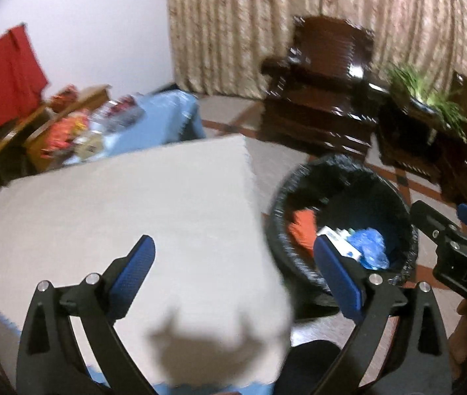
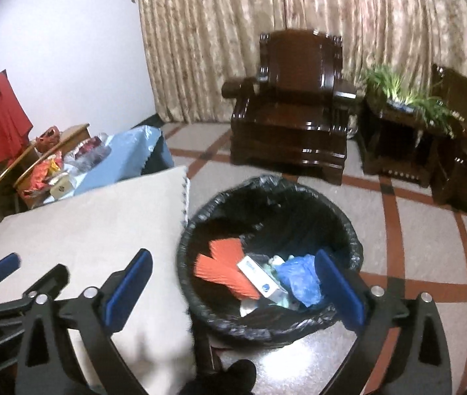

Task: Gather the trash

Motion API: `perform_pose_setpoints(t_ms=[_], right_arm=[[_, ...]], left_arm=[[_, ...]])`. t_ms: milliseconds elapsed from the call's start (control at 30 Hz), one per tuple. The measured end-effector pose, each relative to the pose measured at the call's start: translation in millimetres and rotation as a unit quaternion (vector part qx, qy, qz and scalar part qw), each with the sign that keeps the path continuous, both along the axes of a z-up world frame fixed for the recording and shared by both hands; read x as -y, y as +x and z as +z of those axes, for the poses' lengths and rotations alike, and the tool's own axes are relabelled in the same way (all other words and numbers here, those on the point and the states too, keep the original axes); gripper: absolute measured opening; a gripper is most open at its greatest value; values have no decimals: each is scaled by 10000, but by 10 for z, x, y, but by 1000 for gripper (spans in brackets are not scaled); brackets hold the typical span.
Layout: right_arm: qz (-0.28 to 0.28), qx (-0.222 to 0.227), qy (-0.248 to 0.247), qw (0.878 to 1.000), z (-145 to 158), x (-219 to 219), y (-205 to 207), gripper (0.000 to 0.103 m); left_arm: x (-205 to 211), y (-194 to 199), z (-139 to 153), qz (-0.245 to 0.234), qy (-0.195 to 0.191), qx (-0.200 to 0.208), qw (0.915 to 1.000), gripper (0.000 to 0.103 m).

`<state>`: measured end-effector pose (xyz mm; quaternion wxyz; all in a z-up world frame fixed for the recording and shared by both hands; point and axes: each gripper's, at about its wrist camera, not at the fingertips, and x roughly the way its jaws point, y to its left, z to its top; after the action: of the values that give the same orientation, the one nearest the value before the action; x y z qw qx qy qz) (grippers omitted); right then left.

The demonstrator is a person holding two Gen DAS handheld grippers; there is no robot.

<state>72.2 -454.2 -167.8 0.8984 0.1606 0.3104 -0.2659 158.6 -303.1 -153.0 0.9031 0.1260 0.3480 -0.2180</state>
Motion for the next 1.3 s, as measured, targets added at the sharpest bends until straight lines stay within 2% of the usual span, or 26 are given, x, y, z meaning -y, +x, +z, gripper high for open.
perform_pose_setpoints(t_ms=[167, 333, 400, 533, 700, 800, 1067, 1300], right_arm=[[-73, -229, -446, 9987, 367, -560, 49, 97], [664, -267, -777, 9944, 780, -1161, 59, 97], [742, -184, -949, 9925, 907, -1335, 19, 97], [522, 214, -1507, 9870, 1199, -1700, -144, 97], [365, 1082, -1404, 9835, 1496, -2040, -487, 97], [343, 1305, -1342, 9817, 1600, -2169, -638, 97], [595, 1200, -1358, 9816, 1664, -2479, -803, 97], [475, 1253, -1342, 9819, 1721, -2562, -940, 97]], left_arm=[[-610, -170, 446, 433, -157, 355, 9983, 94], [-1285, -314, 881, 1023, -341, 718, 9916, 94], [-1503, -404, 1030, 1220, -397, 841, 9882, 94], [-1900, -604, 1320, 1549, -477, 1079, 9809, 96], [-2266, -898, 1606, 1894, -536, 1427, 9700, 97], [-2442, -1074, 1713, 2040, -571, 1547, 9650, 97], [-2843, -1377, 1858, 2413, -735, 1678, 9530, 97], [-3019, -1653, 1993, 2644, -807, 1910, 9419, 97]])
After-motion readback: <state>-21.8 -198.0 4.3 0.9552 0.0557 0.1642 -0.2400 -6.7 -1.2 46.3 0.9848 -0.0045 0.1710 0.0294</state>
